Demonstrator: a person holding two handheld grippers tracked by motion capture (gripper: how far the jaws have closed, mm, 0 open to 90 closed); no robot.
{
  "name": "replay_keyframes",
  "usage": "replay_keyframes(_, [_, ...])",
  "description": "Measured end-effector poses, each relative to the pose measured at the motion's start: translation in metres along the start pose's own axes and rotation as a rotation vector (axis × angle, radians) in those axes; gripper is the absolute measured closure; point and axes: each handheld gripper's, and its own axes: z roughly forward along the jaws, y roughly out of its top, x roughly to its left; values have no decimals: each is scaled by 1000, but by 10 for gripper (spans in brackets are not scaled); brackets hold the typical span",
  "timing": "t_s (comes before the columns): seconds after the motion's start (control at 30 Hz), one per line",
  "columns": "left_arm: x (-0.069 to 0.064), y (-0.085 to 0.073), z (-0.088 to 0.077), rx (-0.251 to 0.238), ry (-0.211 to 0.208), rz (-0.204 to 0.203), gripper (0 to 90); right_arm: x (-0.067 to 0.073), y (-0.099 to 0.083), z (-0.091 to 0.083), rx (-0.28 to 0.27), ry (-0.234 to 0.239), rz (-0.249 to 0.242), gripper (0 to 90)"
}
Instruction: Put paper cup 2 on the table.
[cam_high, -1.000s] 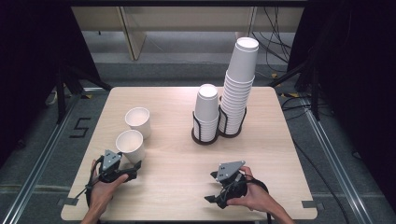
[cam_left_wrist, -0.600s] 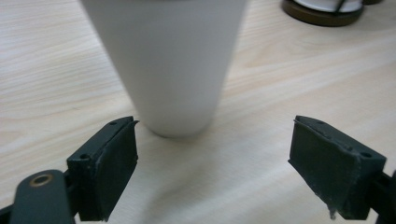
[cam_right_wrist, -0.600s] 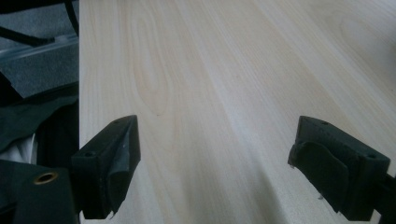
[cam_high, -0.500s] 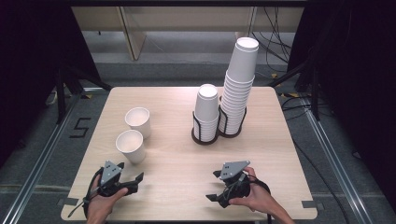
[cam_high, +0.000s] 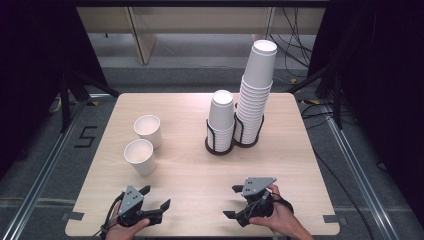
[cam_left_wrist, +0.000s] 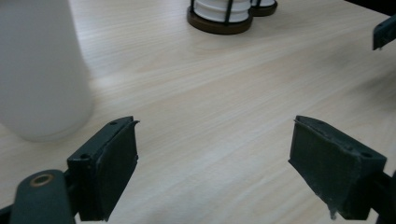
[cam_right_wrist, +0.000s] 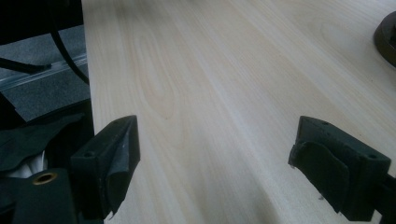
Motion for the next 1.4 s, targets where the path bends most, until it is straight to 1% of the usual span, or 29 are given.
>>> replay_keyframes(0.07, [-5,-1,0,16,-1,17,147,3,-1,-2,-1,-5,0,158])
replay_keyframes(0.1, [-8,-1,1,12,-12,26,146,5,-2,-3,-6,-6,2,157])
replay_keyframes(0.17, [-14,-2,1,11,-19,40,146,8,-3,-6,-11,-5,-3,157])
replay_keyframes(0.2, [-16,-2,0,19,-16,48,146,9,-5,-6,-11,-15,-5,157])
replay_keyframes(0.23, [-19,-2,2,2,-29,39,146,11,-6,-8,-11,-16,-2,157])
replay_keyframes(0.27, [-21,-2,1,9,-29,42,146,12,-7,-8,-17,-16,-6,157])
replay_keyframes(0.3, [-22,-2,1,6,-37,43,146,13,-8,-9,-18,-22,-3,157])
replay_keyframes(0.37, [-26,-1,0,20,-36,51,146,14,-11,-10,-11,-24,10,157])
replay_keyframes(0.4, [-27,-2,0,11,-43,55,146,15,-12,-11,-12,-27,13,157])
replay_keyframes(0.43, [-27,-2,0,19,-47,62,147,16,-13,-11,-8,-32,12,157])
replay_keyframes(0.47, [-29,-2,0,23,-41,67,146,15,-14,-12,-6,-32,0,157])
replay_keyframes(0.5, [-31,-2,0,25,-41,64,146,17,-15,-12,3,-29,18,157])
replay_keyframes(0.57, [-34,-3,0,32,-43,66,146,18,-18,-13,10,-32,22,157])
replay_keyframes(0.67, [-40,-5,1,40,-63,67,147,21,-22,-13,18,-26,30,157])
replay_keyframes(0.73, [-43,-5,2,48,-73,80,146,22,-24,-13,27,-21,30,157])
replay_keyframes(0.77, [-45,-6,3,43,-83,79,146,23,-24,-14,30,-24,34,157])
replay_keyframes(0.83, [-48,-6,3,55,-94,87,147,24,-26,-14,33,-27,32,157])
replay_keyframes(0.87, [-50,-6,2,65,-95,97,147,24,-26,-15,30,-31,26,157])
replay_keyframes(0.9, [-50,-7,3,65,-104,97,147,24,-27,-15,34,-23,34,157])
replay_keyframes(0.93, [-51,-7,4,67,-105,103,147,25,-27,-15,41,-23,36,157])
replay_keyframes(1.0, [-51,-8,5,64,-104,99,147,25,-29,-15,47,-29,36,157])
replay_keyframes(1.07, [-50,-7,4,79,-102,106,147,25,-29,-15,54,-28,36,158])
replay_keyframes(1.1, [-50,-7,4,80,-101,103,147,25,-29,-15,52,-28,34,158])
replay_keyframes(1.23, [-50,-8,6,78,-105,101,147,25,-30,-15,60,-29,37,157])
replay_keyframes(1.3, [-50,-8,5,95,-100,105,147,25,-31,-15,65,-35,40,158])
replay_keyframes(1.33, [-50,-8,6,89,-105,99,147,25,-31,-15,66,-35,39,158])
replay_keyframes(1.4, [-50,-8,6,88,-110,104,147,26,-31,-14,65,-36,35,158])
